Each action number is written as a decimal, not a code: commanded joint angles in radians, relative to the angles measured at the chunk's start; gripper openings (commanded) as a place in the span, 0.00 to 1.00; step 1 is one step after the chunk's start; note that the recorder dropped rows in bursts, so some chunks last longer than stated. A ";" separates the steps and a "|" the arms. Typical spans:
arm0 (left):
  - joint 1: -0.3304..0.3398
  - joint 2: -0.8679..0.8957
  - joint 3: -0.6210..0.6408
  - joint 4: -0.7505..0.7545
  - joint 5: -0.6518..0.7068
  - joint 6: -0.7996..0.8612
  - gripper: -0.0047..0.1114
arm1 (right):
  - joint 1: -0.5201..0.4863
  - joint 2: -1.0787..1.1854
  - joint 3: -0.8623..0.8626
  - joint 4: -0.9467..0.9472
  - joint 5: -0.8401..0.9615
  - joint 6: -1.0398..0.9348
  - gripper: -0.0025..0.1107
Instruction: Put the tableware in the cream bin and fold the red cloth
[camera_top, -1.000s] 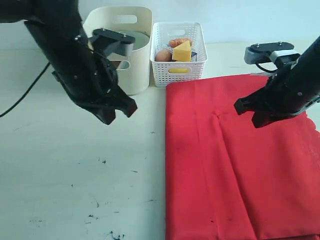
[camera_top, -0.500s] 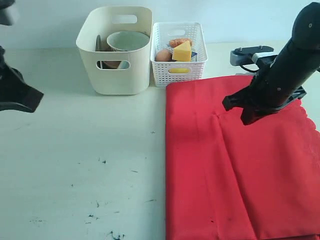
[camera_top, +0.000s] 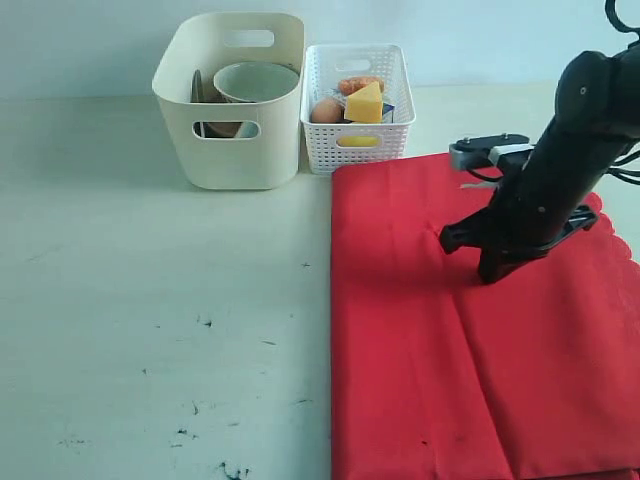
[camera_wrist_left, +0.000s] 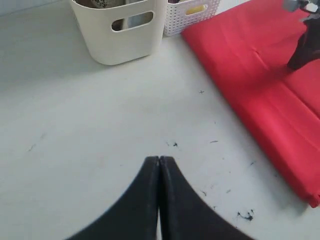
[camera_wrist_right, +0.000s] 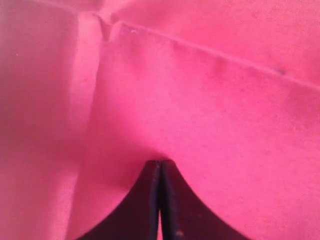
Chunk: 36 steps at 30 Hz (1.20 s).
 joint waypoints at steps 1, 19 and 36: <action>0.003 -0.087 0.057 0.003 -0.037 -0.011 0.04 | 0.002 0.027 -0.006 -0.052 -0.021 0.037 0.02; 0.003 -0.237 0.071 0.003 -0.038 -0.048 0.04 | -0.151 0.092 -0.004 -0.412 0.076 0.358 0.02; 0.003 -0.328 0.093 -0.013 -0.034 -0.059 0.04 | -0.245 0.196 -0.094 -0.333 -0.018 0.342 0.02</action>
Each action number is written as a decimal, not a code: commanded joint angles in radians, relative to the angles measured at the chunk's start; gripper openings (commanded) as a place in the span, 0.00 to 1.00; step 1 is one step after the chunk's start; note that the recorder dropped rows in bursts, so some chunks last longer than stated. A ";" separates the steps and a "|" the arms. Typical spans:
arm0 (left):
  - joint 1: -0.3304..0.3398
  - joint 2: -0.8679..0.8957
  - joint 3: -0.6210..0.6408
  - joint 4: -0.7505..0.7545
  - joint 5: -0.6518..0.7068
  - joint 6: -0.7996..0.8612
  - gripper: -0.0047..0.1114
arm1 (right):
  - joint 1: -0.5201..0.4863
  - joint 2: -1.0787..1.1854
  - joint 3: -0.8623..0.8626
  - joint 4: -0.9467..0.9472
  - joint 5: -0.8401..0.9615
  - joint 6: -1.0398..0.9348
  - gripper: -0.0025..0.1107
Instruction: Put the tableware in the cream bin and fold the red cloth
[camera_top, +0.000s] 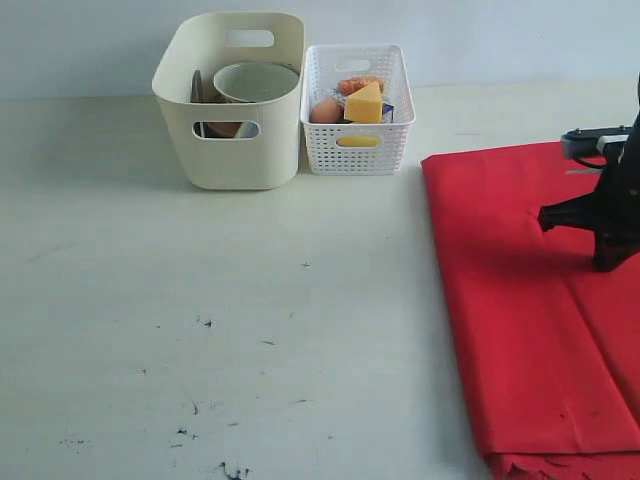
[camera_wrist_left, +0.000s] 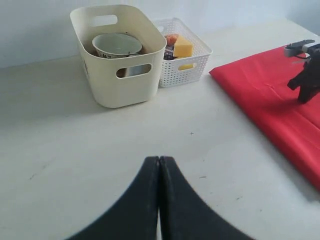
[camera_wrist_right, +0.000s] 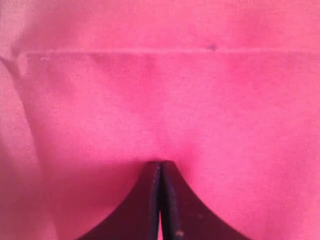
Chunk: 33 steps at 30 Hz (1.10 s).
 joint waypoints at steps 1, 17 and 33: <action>0.003 -0.021 0.016 -0.014 -0.009 -0.007 0.04 | -0.009 0.120 -0.040 0.026 -0.076 -0.010 0.02; 0.003 -0.025 0.039 -0.033 -0.009 -0.007 0.04 | -0.009 0.328 -0.379 0.160 -0.039 -0.083 0.02; 0.003 -0.025 0.039 -0.038 -0.012 -0.007 0.04 | -0.007 0.285 -0.585 0.240 0.053 -0.189 0.02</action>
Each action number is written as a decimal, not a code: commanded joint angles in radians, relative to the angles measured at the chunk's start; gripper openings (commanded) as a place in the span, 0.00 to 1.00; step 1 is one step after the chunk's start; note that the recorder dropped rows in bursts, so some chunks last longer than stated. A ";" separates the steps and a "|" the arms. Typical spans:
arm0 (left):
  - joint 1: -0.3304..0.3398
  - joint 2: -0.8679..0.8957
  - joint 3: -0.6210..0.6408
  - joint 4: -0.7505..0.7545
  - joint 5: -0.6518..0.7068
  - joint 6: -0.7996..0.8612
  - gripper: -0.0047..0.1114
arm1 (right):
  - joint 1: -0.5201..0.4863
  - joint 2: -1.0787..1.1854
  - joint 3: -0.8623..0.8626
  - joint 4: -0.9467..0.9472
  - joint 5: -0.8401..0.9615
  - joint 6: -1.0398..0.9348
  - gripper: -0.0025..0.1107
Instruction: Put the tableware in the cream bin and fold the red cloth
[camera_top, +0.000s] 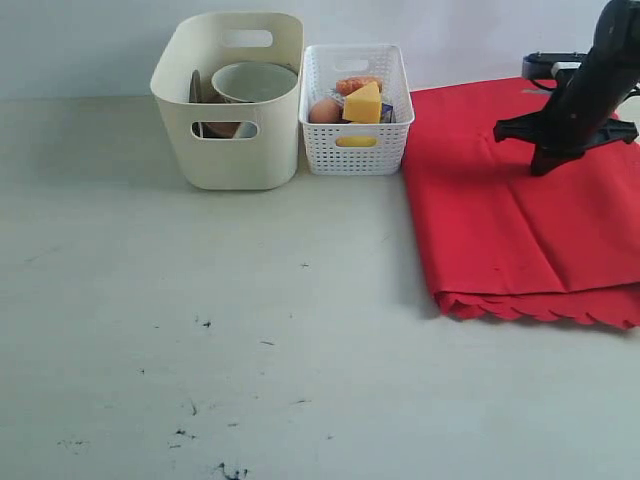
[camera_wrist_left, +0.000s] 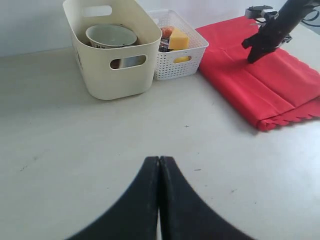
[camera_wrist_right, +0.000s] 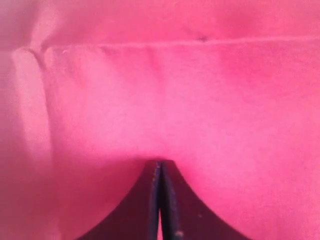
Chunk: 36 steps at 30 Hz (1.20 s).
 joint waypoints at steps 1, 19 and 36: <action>0.003 -0.007 0.003 -0.013 -0.012 -0.007 0.04 | 0.003 -0.052 0.017 0.062 0.043 -0.026 0.02; 0.003 -0.043 0.036 -0.024 -0.014 -0.006 0.04 | 0.003 -0.152 0.243 0.130 -0.054 -0.117 0.02; 0.003 -0.091 0.036 -0.026 -0.032 -0.006 0.04 | 0.003 0.056 0.093 0.137 -0.140 -0.107 0.02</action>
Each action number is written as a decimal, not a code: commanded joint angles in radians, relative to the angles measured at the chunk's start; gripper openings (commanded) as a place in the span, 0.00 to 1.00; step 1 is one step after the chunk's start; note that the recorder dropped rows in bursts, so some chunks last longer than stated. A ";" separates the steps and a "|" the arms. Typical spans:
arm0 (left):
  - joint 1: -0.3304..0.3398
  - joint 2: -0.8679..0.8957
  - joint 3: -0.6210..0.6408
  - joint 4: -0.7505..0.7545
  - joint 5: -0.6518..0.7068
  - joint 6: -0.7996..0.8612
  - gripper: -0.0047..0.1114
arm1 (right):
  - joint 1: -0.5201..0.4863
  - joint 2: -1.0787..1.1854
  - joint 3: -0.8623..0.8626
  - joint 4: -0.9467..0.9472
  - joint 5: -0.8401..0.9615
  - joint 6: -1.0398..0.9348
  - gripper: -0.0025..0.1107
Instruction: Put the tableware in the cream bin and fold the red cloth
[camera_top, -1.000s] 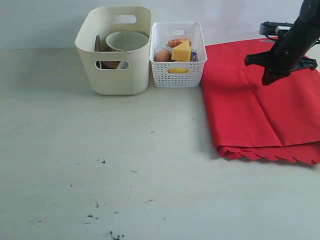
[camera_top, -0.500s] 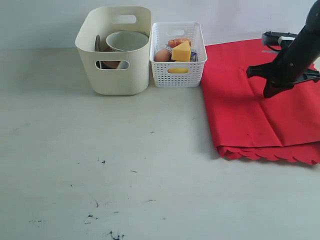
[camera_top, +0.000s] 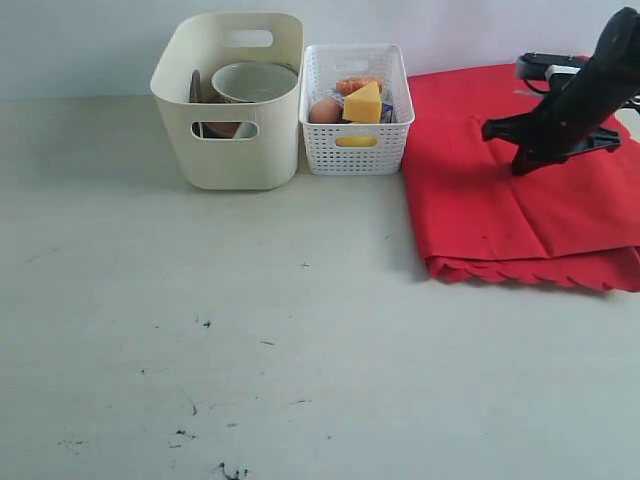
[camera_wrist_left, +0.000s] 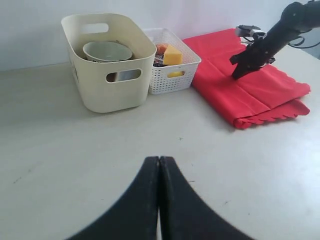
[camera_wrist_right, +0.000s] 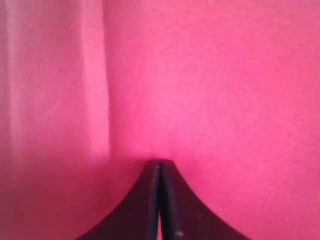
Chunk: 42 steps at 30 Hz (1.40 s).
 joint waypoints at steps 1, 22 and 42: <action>0.003 -0.004 0.003 -0.007 -0.013 -0.006 0.04 | 0.001 0.100 -0.042 -0.021 0.012 0.008 0.02; 0.003 -0.006 0.017 -0.007 -0.039 -0.001 0.04 | 0.001 -0.280 -0.024 -0.019 0.274 -0.024 0.02; 0.003 -0.045 0.056 -0.007 -0.092 -0.001 0.04 | 0.001 -1.112 0.341 -0.017 0.264 -0.020 0.02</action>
